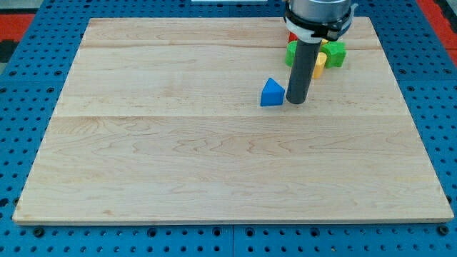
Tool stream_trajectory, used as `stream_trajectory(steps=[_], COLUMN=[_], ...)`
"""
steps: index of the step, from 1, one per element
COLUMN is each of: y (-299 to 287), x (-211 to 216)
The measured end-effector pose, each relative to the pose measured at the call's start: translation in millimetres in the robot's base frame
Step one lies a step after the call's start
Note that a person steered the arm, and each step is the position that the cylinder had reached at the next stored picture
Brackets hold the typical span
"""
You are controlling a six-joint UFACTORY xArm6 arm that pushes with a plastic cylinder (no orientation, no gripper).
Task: Move the blue triangle bottom to the green circle
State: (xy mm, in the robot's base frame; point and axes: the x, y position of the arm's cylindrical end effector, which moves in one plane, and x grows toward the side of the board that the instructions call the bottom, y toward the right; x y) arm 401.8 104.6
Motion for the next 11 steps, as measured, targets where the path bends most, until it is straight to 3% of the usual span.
stream_trajectory(steps=[2, 3, 5, 7, 9, 11], y=[-57, -80, -38, 20, 32, 18], x=[47, 24, -2, 15, -20, -17])
